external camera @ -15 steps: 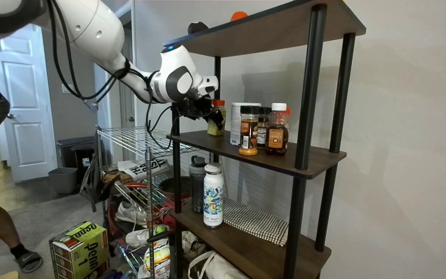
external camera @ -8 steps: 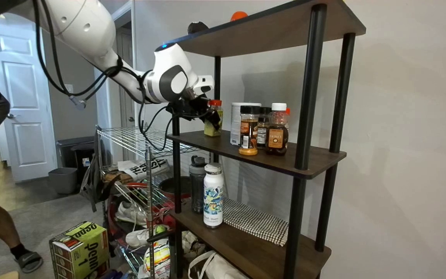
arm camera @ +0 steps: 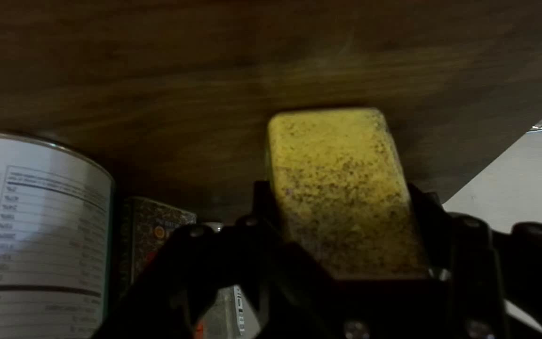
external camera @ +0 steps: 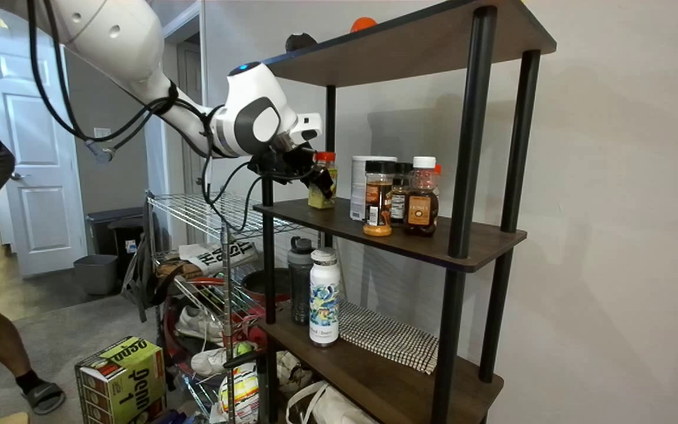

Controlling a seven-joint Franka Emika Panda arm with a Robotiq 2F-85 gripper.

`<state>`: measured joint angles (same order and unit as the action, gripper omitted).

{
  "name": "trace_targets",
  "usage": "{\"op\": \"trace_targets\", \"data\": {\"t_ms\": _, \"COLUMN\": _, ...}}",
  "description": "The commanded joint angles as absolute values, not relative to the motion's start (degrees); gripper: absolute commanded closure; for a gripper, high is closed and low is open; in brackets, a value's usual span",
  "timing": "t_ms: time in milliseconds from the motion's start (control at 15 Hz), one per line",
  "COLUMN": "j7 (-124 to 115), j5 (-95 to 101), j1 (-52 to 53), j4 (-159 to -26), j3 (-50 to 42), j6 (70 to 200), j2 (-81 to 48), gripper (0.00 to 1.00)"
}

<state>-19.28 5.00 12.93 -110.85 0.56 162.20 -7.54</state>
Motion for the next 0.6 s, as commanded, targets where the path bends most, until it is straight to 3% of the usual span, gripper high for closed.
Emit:
{"op": "trace_targets", "data": {"t_ms": 0, "j7": -18.3, "j5": 5.4, "j1": 12.4, "j4": -114.3, "j3": 0.0, "j6": 164.0, "j2": -4.2, "gripper": 0.58}}
{"op": "trace_targets", "data": {"t_ms": 533, "j7": -17.2, "j5": 4.4, "j1": 12.2, "j4": -115.1, "j3": -1.5, "j6": 163.5, "j2": -2.8, "gripper": 0.58}}
